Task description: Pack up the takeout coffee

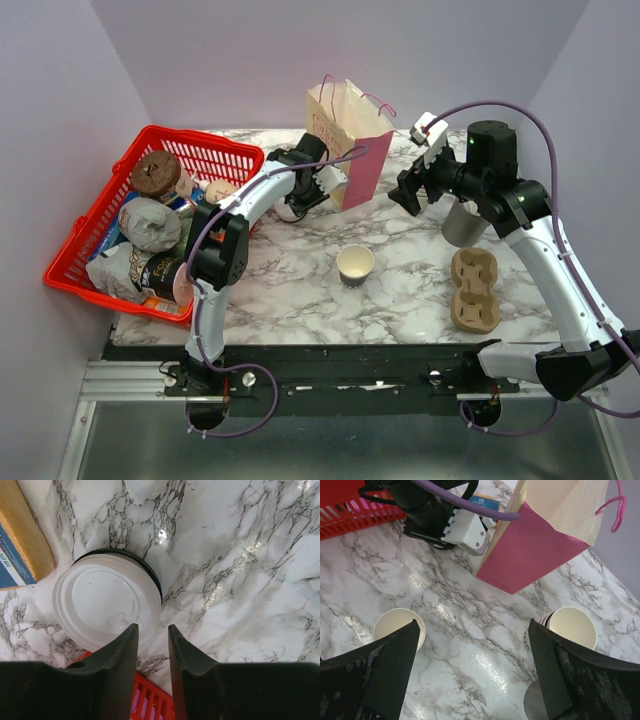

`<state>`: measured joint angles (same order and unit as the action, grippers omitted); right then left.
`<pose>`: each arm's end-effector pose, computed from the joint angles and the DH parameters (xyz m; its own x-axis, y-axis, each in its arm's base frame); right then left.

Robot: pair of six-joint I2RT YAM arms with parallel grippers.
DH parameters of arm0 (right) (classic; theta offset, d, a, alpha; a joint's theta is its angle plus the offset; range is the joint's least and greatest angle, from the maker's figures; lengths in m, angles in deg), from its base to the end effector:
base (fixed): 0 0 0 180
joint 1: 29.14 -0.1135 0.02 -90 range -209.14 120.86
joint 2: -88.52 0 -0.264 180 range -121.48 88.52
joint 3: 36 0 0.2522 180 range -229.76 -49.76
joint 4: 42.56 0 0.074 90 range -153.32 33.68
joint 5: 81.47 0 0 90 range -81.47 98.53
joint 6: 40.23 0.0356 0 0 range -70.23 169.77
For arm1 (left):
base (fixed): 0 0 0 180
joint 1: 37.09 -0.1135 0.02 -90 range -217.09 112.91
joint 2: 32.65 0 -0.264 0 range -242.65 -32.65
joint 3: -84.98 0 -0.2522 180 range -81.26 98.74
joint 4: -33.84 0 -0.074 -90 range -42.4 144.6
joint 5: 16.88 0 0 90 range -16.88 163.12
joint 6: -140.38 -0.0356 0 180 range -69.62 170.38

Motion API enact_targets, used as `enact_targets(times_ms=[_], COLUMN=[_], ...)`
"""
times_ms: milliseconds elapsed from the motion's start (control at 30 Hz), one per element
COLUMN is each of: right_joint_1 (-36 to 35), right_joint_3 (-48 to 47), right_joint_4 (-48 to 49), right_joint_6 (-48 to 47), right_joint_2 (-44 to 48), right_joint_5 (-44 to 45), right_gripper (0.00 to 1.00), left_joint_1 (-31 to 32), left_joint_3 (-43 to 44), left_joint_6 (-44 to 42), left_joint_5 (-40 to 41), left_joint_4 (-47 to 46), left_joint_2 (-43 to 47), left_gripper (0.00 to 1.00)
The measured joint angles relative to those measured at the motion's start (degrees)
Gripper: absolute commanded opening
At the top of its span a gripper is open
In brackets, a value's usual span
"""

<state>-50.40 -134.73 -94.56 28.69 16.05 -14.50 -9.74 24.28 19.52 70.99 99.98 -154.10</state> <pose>0.2399 0.1083 0.4305 -0.1395 -0.4095 -0.9016 -0.7634 0.6244 -0.1655 0.3994 -0.2081 0.2275 -0.4666 0.8185 -0.3353 0.8279 0.5376 0.1601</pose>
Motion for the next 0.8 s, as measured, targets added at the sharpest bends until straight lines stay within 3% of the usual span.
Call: enact_targets(times_ms=[800], right_joint_1=[0.0], right_joint_3=[0.0], right_joint_4=[0.0], right_joint_6=[0.0], right_joint_2=[0.0], right_joint_5=[0.0], right_gripper=[0.98], left_joint_1=[-0.7], left_joint_3=[0.1], left_joint_6=[0.0], left_joint_5=[0.2], left_joint_4=[-0.6], left_joint_2=[-2.6], left_gripper=[0.22])
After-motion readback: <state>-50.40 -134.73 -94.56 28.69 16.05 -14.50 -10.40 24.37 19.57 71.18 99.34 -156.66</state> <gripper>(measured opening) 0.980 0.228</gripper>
